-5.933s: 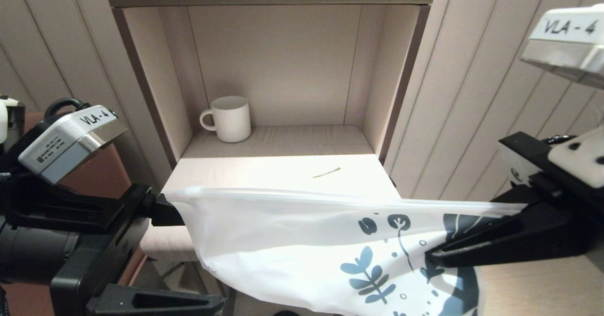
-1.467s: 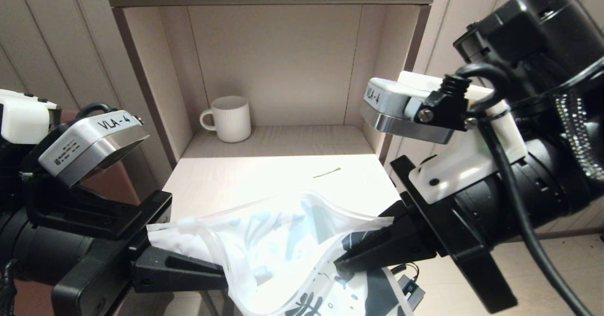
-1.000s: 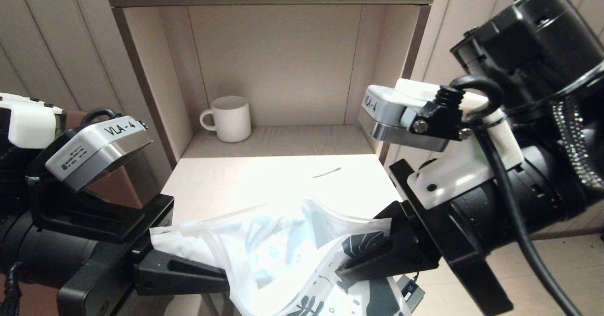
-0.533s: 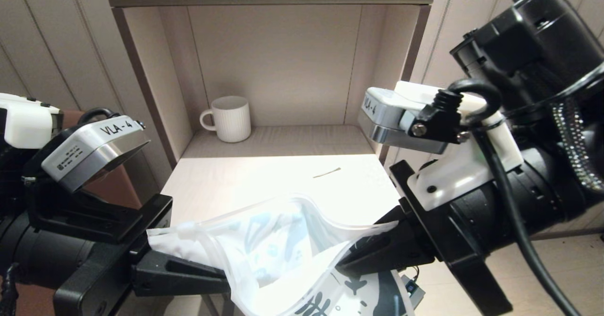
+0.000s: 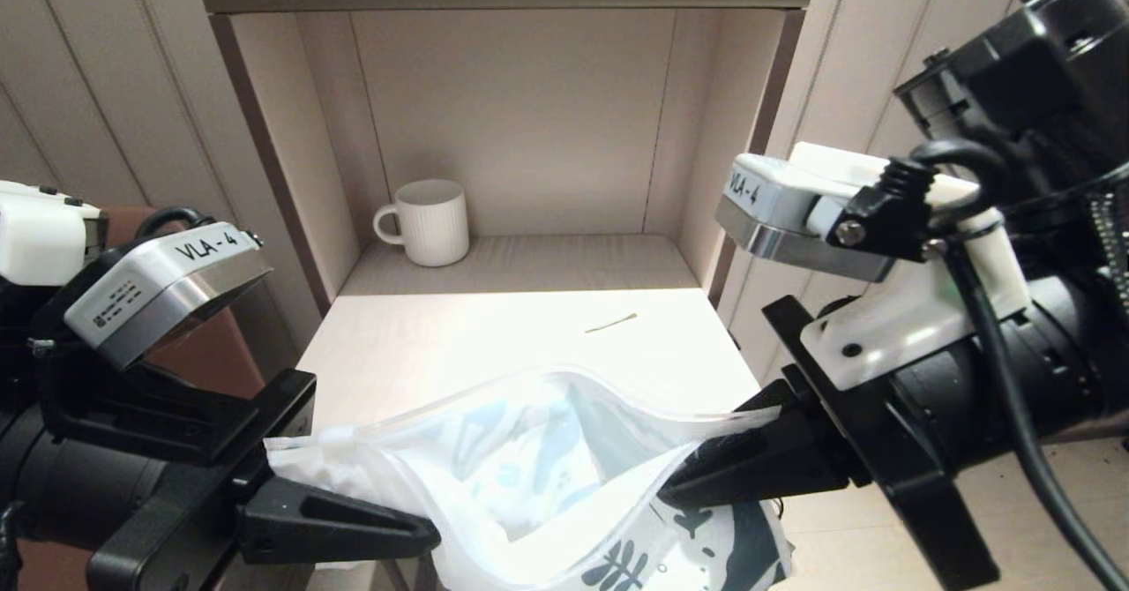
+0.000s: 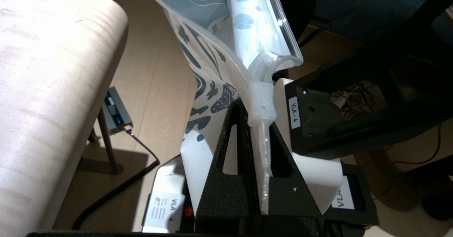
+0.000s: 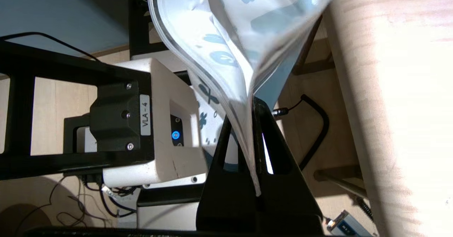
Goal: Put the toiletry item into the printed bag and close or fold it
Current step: Hand it to the other hand
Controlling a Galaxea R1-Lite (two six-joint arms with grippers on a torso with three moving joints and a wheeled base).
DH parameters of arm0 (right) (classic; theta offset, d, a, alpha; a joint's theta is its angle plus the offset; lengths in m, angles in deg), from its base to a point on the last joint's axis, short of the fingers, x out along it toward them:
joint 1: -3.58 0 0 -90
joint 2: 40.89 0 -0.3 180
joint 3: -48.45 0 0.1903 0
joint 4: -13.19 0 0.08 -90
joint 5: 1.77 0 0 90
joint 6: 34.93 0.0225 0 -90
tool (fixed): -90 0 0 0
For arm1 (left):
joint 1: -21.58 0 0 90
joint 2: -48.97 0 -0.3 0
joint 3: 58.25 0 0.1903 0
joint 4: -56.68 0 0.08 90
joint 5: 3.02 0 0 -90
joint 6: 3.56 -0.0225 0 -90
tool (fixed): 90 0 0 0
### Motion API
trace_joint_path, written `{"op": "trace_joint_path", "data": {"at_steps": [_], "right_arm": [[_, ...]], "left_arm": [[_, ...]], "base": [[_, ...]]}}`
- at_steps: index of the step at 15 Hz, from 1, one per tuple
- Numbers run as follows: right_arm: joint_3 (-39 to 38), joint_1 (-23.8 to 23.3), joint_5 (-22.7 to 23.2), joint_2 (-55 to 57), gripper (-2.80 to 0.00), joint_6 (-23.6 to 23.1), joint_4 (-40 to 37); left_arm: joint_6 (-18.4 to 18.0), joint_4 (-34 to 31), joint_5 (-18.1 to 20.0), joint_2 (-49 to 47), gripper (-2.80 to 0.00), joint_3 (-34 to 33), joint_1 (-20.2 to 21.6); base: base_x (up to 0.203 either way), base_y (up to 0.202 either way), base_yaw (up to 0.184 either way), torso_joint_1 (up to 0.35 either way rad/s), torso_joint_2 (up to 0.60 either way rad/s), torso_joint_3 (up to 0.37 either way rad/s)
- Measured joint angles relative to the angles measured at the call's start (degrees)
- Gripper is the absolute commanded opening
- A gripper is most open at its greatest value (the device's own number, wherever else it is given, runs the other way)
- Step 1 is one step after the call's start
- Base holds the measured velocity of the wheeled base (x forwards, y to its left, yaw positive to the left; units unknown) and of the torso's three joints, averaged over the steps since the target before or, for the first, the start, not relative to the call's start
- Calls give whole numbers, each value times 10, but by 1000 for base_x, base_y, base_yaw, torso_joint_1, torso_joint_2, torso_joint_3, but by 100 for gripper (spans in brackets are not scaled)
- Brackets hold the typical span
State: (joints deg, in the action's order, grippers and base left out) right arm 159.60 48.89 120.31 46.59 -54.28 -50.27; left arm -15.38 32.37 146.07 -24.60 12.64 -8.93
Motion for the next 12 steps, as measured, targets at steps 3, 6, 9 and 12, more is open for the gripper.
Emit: {"op": "trace_joint_path", "data": {"at_steps": [3,6,9,12], "right_arm": [[-9,1,-2,-3,0,3,14],[-23,3,0,-10,0,2,35],[-31,-7,6,-15,0,4,33],[-39,-23,6,-33,0,5,32]], "left_arm": [[1,-1,0,3,-280,0,0],[2,-1,-2,3,-280,2,0],[-2,0,-4,-1,-280,-4,0],[-3,1,-5,-2,-280,-18,1]], "base": [[0,0,0,0,0,0],[0,0,0,0,0,0],[0,0,0,0,0,0],[0,0,0,0,0,0]]}}
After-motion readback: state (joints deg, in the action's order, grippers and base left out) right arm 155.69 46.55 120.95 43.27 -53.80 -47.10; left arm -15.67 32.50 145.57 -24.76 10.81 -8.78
